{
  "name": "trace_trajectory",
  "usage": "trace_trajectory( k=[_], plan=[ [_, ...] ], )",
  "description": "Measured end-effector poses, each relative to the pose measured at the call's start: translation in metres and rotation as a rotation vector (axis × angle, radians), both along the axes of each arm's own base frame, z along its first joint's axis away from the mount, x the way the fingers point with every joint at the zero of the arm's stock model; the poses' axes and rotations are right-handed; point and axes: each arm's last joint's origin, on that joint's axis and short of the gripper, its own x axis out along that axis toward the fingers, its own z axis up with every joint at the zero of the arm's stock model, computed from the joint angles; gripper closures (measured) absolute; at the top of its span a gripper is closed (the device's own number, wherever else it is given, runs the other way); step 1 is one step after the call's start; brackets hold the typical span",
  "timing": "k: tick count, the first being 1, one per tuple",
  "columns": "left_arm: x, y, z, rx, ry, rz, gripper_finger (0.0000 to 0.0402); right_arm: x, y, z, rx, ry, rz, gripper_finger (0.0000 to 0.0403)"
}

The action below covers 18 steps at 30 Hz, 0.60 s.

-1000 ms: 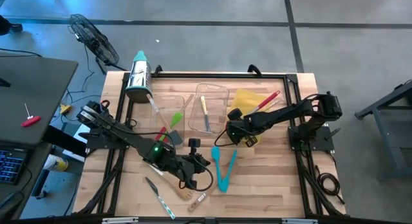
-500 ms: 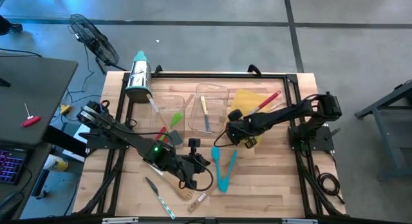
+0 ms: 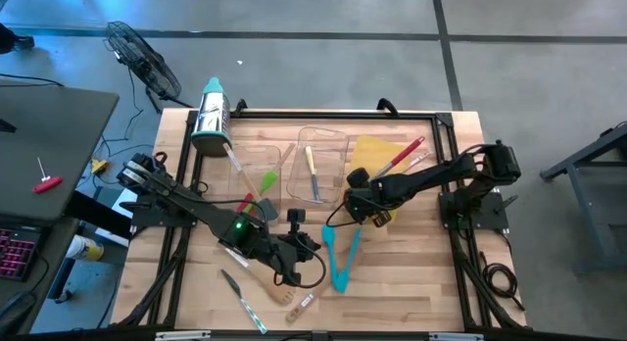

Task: Pick & Place Kitchen Items
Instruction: Put the brown serving spork into the yellow bin

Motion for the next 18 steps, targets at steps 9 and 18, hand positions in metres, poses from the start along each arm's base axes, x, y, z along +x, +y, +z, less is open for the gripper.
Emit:
trace_trajectory(
  k=[9,18],
  plan=[
    [0.000,0.000,0.000,0.000,0.000,0.000,0.0398,-0.005,-0.002,0.011,-0.050,-0.021,-0.013,0.0220],
    [0.000,0.000,0.000,0.002,0.004,0.000,0.0398,-0.011,-0.001,0.011,-0.057,0.022,-0.045,0.0220]
  ],
)
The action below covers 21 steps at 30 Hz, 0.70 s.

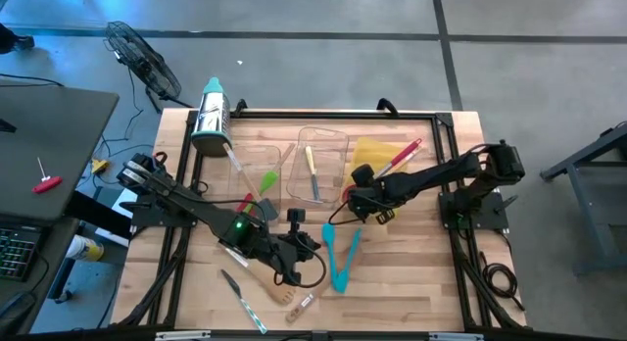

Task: Pick & Place Kitchen Items
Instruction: Put the brown serving spork into the yellow bin, then put the blue spatula into the left transparent bin

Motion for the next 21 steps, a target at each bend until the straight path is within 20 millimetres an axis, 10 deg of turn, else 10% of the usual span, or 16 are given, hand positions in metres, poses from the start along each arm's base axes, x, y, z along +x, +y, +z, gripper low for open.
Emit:
trace_trajectory(
  k=[21],
  plan=[
    [0.001,0.003,-0.001,-0.016,0.009,0.009,0.0398,0.011,0.051,0.045,-0.279,-0.196,0.045,0.0220]
  ],
)
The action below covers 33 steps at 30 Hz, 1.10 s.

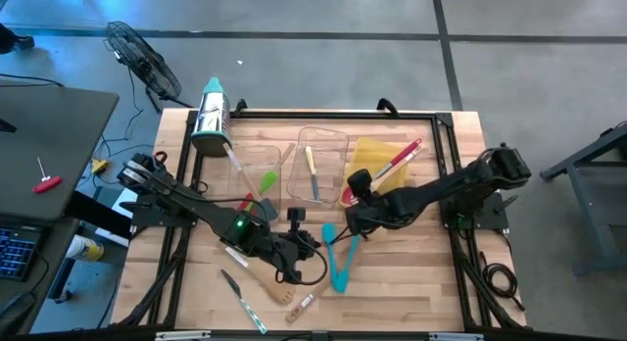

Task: Pick & Place Kitchen Items
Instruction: Put the blue spatula into the left transparent bin

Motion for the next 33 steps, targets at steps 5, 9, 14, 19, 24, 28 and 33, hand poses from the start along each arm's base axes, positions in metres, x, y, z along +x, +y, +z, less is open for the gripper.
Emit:
trace_trajectory(
  k=[5,9,14,19,24,28,33],
  plan=[
    [-0.002,0.000,-0.003,-0.062,0.051,-0.013,0.0398,0.001,0.025,0.032,0.116,-0.122,0.018,0.0220],
    [-0.005,-0.002,-0.006,-0.177,0.107,-0.015,0.0398,-0.005,0.053,0.057,0.393,-0.172,0.087,0.0220],
    [-0.006,-0.005,-0.007,-0.314,0.144,-0.007,0.0398,-0.014,0.082,0.070,0.825,-0.114,0.157,0.0220],
    [-0.010,-0.015,-0.015,-0.381,0.131,0.007,0.0398,-0.020,0.101,0.065,0.870,-0.046,0.245,0.0220],
    [-0.016,-0.031,-0.023,-0.419,0.057,-0.001,0.0398,-0.023,0.115,0.047,0.820,0.013,0.355,0.0220],
    [-0.021,-0.044,-0.027,-0.447,-0.026,-0.029,0.0398,-0.020,0.126,0.026,0.745,0.027,0.382,0.0220],
    [-0.024,-0.052,-0.030,-0.458,-0.105,-0.021,0.0398,-0.014,0.136,0.007,0.671,0.040,0.388,0.0220]
  ],
)
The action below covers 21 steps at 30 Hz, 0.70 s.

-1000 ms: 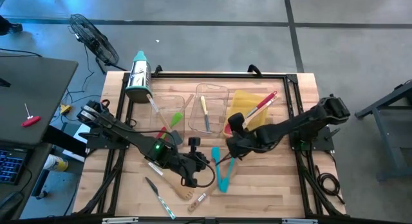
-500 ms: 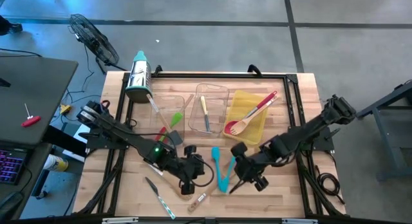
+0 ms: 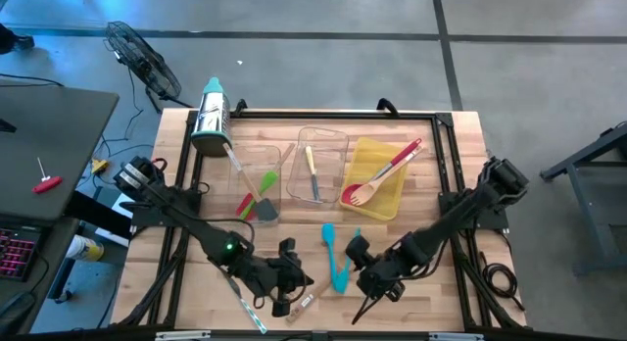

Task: Pick & Place Kitchen Items
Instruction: Put the blue spatula into the left transparent bin

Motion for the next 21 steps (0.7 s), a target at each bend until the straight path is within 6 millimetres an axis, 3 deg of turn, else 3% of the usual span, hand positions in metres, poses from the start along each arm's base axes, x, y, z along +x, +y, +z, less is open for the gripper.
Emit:
trace_trajectory(
  k=[6,12,21],
  plan=[
    [0.001,0.000,0.000,-0.045,-0.023,0.022,0.0398,0.010,0.004,-0.021,-0.021,0.023,-0.008,0.0220],
    [0.009,-0.005,-0.014,-0.057,-0.021,0.034,0.0398,0.022,-0.004,-0.037,-0.066,0.041,0.007,0.0220],
    [0.012,-0.008,-0.025,-0.031,0.012,0.025,0.0398,0.036,-0.025,-0.038,-0.043,0.038,-0.038,0.0221]
  ],
)
